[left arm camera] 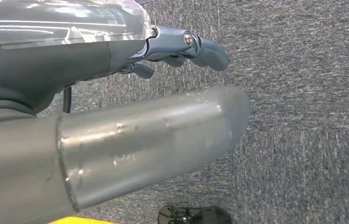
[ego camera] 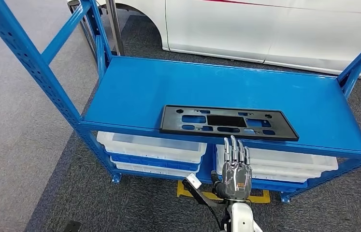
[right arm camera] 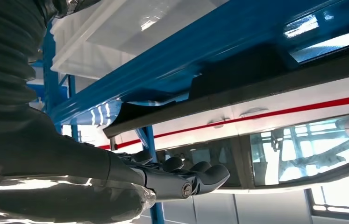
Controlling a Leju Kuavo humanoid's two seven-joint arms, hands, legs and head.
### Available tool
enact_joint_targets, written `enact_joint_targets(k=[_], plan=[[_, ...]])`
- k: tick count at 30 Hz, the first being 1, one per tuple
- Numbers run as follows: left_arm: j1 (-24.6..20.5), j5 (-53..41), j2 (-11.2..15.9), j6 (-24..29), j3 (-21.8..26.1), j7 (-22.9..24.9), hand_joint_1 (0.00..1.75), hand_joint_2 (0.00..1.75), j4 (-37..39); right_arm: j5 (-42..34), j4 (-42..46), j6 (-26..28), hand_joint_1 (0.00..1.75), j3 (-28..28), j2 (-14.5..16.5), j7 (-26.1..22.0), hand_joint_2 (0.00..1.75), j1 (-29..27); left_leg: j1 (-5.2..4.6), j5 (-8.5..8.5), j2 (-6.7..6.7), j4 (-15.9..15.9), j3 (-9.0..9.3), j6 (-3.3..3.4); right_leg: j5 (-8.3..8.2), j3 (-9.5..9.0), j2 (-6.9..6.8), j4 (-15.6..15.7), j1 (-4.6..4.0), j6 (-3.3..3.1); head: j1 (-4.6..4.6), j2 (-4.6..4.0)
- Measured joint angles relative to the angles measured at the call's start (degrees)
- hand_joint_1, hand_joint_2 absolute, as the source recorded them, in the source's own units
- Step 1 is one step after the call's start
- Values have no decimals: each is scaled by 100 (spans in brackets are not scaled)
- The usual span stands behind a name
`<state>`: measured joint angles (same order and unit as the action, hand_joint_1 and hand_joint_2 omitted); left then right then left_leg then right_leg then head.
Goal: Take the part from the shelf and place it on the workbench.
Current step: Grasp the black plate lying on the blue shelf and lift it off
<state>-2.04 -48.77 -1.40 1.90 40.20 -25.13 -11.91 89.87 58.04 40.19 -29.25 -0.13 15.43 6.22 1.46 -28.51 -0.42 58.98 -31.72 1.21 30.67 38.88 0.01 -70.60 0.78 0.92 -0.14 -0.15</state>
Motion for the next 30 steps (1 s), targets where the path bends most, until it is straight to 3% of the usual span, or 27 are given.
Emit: enact_joint_targets(k=[2,3,5,8,9,11,13,14,15,17,18,19,23,25,27,28,29,30], plan=[[-1,-4,-3,-1,2,6,0,0,1,0,-17,0,0,22,11,-14,175,5,-4,-47,-9,-6,57,-37,-344,-306,2,690,-27,-62,0,0],[-3,-5,-4,-2,2,7,0,0,1,0,-21,0,0,29,16,-19,175,8,-7,-60,-9,-9,65,-62,-393,-394,2,903,-50,-95,0,0],[-2,-7,-6,-4,3,9,0,0,1,0,-25,0,0,37,28,-26,175,8,-10,-65,0,-33,63,-121,-354,-420,8,1015,-90,-141,0,0],[-10,-7,-7,-4,4,9,0,0,1,-2,-23,2,0,46,52,-32,175,9,-11,-179,16,85,27,-197,-358,-505,9,1155,-45,-219,-2,0],[-14,-8,-6,-4,5,10,0,0,0,-2,-22,2,0,50,63,-45,175,11,-12,-306,18,320,-74,-209,-360,-551,1,1199,-32,-253,-4,0],[-8,-16,-4,-3,14,15,0,0,0,-1,-23,2,0,61,85,-83,175,11,-11,-611,19,1043,-441,-226,-333,-604,-16,1213,-50,-307,-7,0],[9,-45,-4,-7,25,21,0,0,0,-1,-23,1,0,84,106,-136,175,7,-11,-714,20,1581,-786,-245,-292,-637,-13,1199,-66,-330,-8,0],[14,-63,-3,-10,30,23,0,0,0,-1,-23,1,0,99,120,-165,175,7,-10,-603,21,1571,-830,-250,-266,-659,-7,1187,-69,-330,-8,0],[14,-79,-1,-12,32,23,0,0,0,-1,-22,0,0,114,135,-188,175,9,-10,-390,22,1348,-767,-248,-235,-689,0,1172,-68,-322,-8,0],[8,-102,6,-15,38,24,0,0,0,-1,-21,0,0,134,168,-223,175,17,-16,49,28,609,-467,-230,-155,-751,10,1133,-72,-283,-7,0],[1,-113,9,-16,42,24,0,0,0,0,-21,0,0,141,183,-238,175,25,-27,148,24,319,-339,-209,-121,-758,15,1107,-81,-255,-7,0],[-2,-124,9,-17,48,24,0,0,0,0,-21,1,0,150,196,-251,175,33,-38,169,20,154,-268,-186,-99,-754,18,1089,-89,-225,-5,0],[7,-146,7,-20,102,24,0,0,1,0,-18,2,0,188,226,-267,175,63,-32,127,2,44,-215,-78,-26,-729,20,1030,-92,-132,-3,0],[1,-157,5,-20,121,23,0,0,0,0,-14,2,0,200,227,-273,175,80,-10,120,7,12,-175,-15,210,-528,17,593,-68,-68,-3,0],[-2,-174,5,-20,129,23,0,0,0,-1,-16,2,0,204,227,-286,175,85,-11,91,11,11,-149,18,504,-112,14,-163,-42,-22,-3,0],[0,-179,5,-20,131,23,0,0,0,-2,-18,2,0,205,227,-295,175,83,-11,75,10,12,-131,22,554,66,13,-440,-30,-9,-3,0],[1,-183,5,-20,132,23,0,0,0,-2,-20,2,0,208,228,-306,175,82,-11,54,7,13,-105,20,483,154,13,-520,-20,-5,-3,0],[3,-187,5,-22,133,23,0,0,0,-2,-21,2,0,212,232,-326,175,85,-11,28,0,13,-65,12,290,127,13,-371,-13,-12,-3,0]])
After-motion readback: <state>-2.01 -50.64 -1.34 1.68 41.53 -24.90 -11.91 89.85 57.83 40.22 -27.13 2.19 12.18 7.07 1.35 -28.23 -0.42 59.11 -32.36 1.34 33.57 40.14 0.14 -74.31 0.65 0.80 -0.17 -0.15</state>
